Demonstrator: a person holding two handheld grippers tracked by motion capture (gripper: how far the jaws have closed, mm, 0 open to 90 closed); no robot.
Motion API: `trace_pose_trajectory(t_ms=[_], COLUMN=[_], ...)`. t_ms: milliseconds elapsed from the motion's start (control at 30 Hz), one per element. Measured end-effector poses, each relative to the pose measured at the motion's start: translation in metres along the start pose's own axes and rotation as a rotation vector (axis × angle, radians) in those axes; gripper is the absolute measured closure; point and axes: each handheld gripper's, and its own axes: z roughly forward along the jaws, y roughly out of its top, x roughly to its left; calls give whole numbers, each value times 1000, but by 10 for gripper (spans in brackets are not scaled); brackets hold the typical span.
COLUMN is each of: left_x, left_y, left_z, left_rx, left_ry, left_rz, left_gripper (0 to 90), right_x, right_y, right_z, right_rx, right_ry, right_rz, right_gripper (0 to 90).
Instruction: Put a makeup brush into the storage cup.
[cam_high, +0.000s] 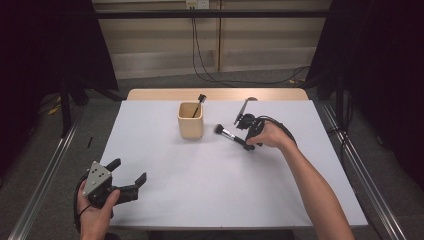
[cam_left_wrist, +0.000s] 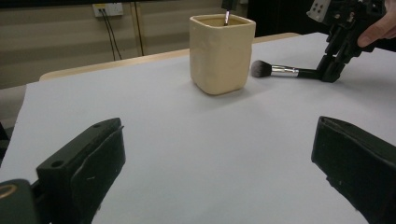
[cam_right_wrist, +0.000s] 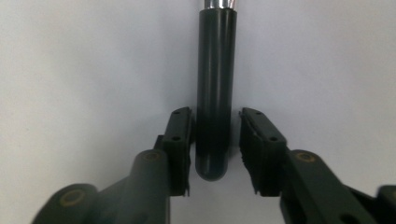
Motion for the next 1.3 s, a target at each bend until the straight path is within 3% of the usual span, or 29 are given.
trace_pose_trajectory(t_ms=[100, 467, 633, 700, 1100, 1300], left_x=[0, -1, 0, 0, 0, 0], left_y=[0, 1, 0, 0, 0, 2], left_z=[0, 4, 3, 3, 4, 5], left_rx=[1, 8, 11, 13, 11, 18], left_ry=[2, -7, -4, -5, 0, 1], left_rz=[2, 11, 12, 14, 13, 25], left_gripper=[28, 28, 28, 28, 28, 28], right_x=[-3, -1, -3, -3, -3, -4], right_y=[1, 3, 3, 2, -4, -13], right_z=[0, 0, -1, -2, -11, -14], right_rx=[6, 19, 26, 16, -27, -53], right_ry=[5, -10, -2, 9, -3, 6], right_rz=[28, 20, 45, 63, 52, 87], right_gripper=[752, 758, 759, 759, 760, 760])
